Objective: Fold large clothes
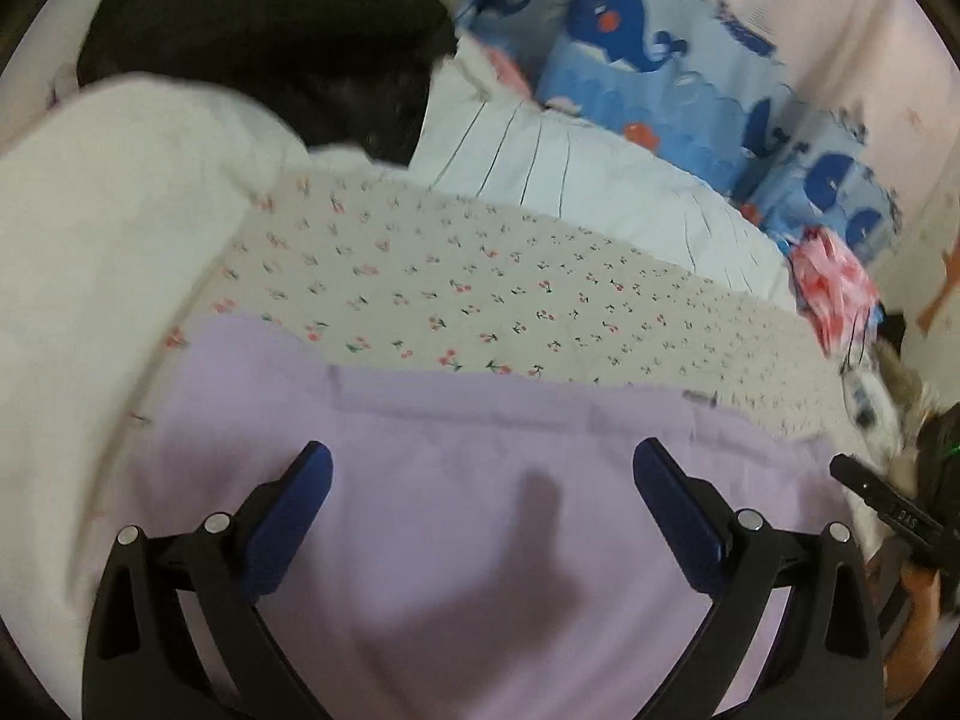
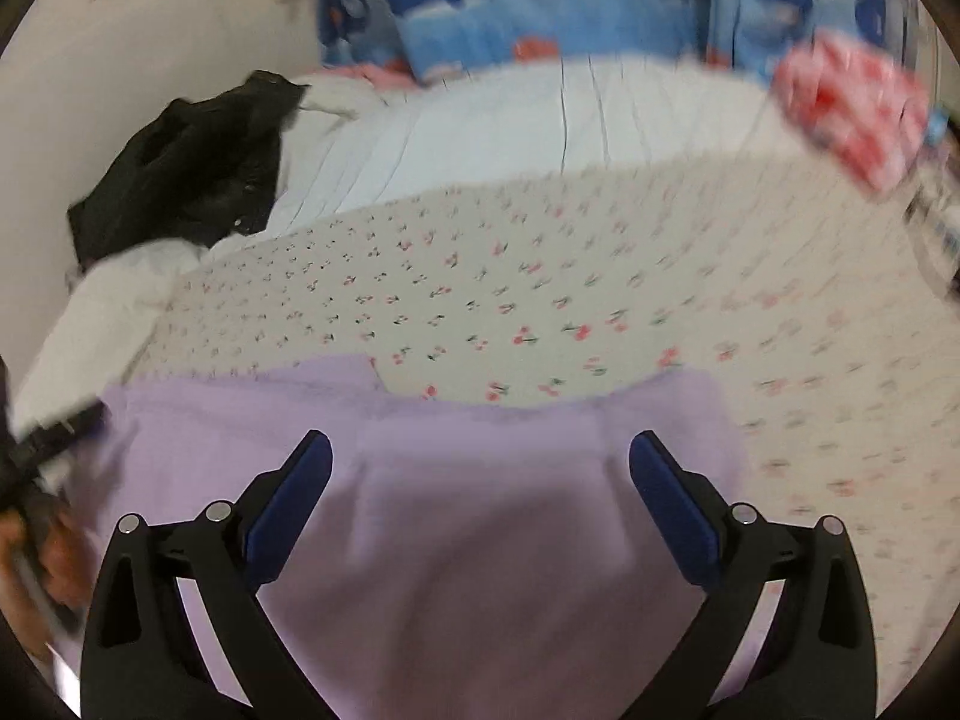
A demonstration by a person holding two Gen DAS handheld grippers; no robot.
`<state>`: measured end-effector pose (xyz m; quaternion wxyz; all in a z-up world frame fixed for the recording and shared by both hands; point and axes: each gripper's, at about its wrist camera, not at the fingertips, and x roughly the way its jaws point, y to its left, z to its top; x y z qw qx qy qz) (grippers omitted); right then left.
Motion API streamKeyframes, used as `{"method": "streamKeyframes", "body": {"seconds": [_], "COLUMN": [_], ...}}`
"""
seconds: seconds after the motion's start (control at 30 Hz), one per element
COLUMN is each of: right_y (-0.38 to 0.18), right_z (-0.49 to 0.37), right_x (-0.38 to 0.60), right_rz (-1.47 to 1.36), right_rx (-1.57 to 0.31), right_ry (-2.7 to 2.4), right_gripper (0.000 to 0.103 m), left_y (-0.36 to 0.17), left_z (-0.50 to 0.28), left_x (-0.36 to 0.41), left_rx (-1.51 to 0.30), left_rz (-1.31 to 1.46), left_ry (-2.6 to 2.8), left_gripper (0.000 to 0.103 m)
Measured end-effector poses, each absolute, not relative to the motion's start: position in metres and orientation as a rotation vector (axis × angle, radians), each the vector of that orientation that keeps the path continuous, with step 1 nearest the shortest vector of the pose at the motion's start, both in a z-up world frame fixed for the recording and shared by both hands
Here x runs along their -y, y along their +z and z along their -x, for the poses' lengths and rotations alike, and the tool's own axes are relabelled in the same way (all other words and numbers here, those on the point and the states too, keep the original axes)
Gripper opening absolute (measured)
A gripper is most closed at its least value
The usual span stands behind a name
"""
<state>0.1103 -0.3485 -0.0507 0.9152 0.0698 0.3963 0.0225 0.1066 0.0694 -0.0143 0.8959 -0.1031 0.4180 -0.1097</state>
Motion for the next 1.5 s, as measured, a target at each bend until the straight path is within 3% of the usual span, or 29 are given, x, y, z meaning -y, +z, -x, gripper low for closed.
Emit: {"method": "streamKeyframes", "body": {"seconds": [0.07, 0.2, 0.3, 0.4, 0.47, 0.57, 0.67, 0.87, 0.93, 1.07, 1.3, 1.5], "right_y": [-0.092, -0.094, -0.096, -0.072, -0.03, 0.011, 0.003, -0.059, -0.071, -0.049, -0.021, 0.001], "right_z": [-0.108, -0.101, -0.108, -0.102, -0.059, 0.026, 0.078, 0.131, 0.122, 0.088, 0.074, 0.125], "right_x": [0.36, 0.358, 0.362, 0.356, 0.342, 0.278, 0.206, 0.064, 0.051, 0.08, 0.131, 0.301], "right_rz": [-0.23, -0.219, -0.247, -0.232, -0.292, -0.067, 0.156, 0.769, 0.812, 0.47, 0.195, -0.402], "right_rx": [-0.855, -0.771, -0.81, -0.876, -0.747, -0.63, -0.67, -0.58, -0.584, -0.69, -0.767, -0.769], "right_ry": [0.074, 0.048, 0.062, 0.048, 0.173, 0.389, 0.584, 0.569, 0.508, 0.467, 0.434, 0.316], "right_gripper": [0.096, 0.096, 0.096, 0.096, 0.096, 0.096, 0.096, 0.096, 0.096, 0.096, 0.096, 0.096], "left_y": [-0.037, -0.056, -0.058, -0.044, -0.016, 0.027, 0.044, 0.024, 0.003, -0.037, -0.067, -0.087], "left_z": [-0.102, -0.103, -0.106, -0.103, -0.081, -0.032, 0.017, 0.105, 0.129, 0.155, 0.135, 0.114], "left_x": [-0.078, -0.069, -0.067, -0.073, -0.094, -0.131, -0.171, -0.228, -0.237, -0.238, -0.196, -0.174], "left_rx": [-0.897, -0.875, -0.881, -0.927, -0.904, -0.841, -0.849, -0.925, -0.965, -1.018, -1.023, -1.013], "left_rz": [0.248, 0.219, 0.211, 0.224, 0.347, 0.452, 0.518, 0.718, 0.798, 0.929, 0.999, 1.056], "left_ry": [-0.241, -0.239, -0.239, -0.233, -0.272, -0.315, -0.287, -0.22, -0.209, -0.224, -0.343, -0.355], "left_gripper": [0.097, 0.097, 0.097, 0.097, 0.096, 0.096, 0.096, 0.096, 0.096, 0.096, 0.096, 0.096]}}
